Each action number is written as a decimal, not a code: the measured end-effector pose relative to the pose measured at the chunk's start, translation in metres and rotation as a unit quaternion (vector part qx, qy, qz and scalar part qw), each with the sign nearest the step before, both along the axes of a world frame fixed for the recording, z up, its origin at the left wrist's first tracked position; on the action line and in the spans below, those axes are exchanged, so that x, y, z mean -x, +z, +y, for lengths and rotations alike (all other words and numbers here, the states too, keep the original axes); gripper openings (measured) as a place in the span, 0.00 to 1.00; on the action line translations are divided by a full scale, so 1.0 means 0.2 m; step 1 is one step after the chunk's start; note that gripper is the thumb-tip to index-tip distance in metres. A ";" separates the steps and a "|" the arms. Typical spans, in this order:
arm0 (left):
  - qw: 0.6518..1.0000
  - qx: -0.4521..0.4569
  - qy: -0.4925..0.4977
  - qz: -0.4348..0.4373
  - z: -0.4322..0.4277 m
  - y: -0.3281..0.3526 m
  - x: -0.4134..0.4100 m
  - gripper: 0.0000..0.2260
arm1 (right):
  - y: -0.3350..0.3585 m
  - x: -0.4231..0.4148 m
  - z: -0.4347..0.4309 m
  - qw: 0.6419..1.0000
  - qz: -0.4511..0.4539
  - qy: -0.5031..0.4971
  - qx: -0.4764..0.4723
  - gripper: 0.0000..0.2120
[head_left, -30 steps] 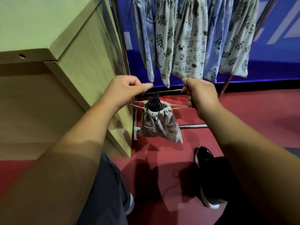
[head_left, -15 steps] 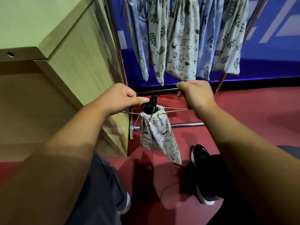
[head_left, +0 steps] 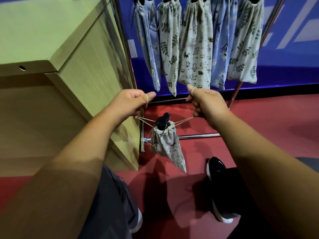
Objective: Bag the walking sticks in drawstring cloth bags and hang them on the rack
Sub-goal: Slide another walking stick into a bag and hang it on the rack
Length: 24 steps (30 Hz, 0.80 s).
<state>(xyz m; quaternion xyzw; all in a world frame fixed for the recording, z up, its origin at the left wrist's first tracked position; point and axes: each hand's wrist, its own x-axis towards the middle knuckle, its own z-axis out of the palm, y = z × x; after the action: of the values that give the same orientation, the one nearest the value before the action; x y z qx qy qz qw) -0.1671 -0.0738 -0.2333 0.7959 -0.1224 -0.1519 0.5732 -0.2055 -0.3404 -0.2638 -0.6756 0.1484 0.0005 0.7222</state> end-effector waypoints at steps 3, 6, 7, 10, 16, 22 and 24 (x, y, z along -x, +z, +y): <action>0.998 0.068 0.008 0.000 -0.02 0.00 -0.01 0.20 | 0.03 0.00 0.06 0.990 0.007 0.076 -0.117 0.18; 0.993 0.107 0.040 0.005 -0.06 0.00 -0.02 0.18 | 0.03 -0.01 0.10 0.995 0.019 0.097 -0.022 0.28; 0.992 0.109 0.060 0.004 -0.08 0.00 -0.02 0.18 | 0.03 -0.01 0.10 0.996 0.030 0.084 0.021 0.31; 0.991 0.078 0.105 -0.015 -0.10 -0.01 -0.04 0.22 | 0.01 -0.03 0.11 0.998 0.032 0.048 0.019 0.30; 0.993 0.068 0.092 -0.002 -0.19 -0.03 -0.02 0.13 | 0.01 -0.06 0.16 0.997 -0.012 0.061 -0.038 0.17; 0.996 0.025 0.081 -0.024 -0.25 -0.07 -0.02 0.09 | 0.00 -0.07 0.16 0.996 -0.010 0.081 -0.028 0.11; 0.996 -0.001 0.072 -0.053 -0.27 -0.07 -0.02 0.08 | 0.01 -0.07 0.16 0.996 0.010 0.088 -0.028 0.09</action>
<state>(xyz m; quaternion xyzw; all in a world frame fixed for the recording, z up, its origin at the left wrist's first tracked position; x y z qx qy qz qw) -0.1635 -0.1288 -0.2479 0.8104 -0.0943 -0.0682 0.5743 -0.1923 -0.3075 -0.2625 -0.6657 0.0957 0.0748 0.7363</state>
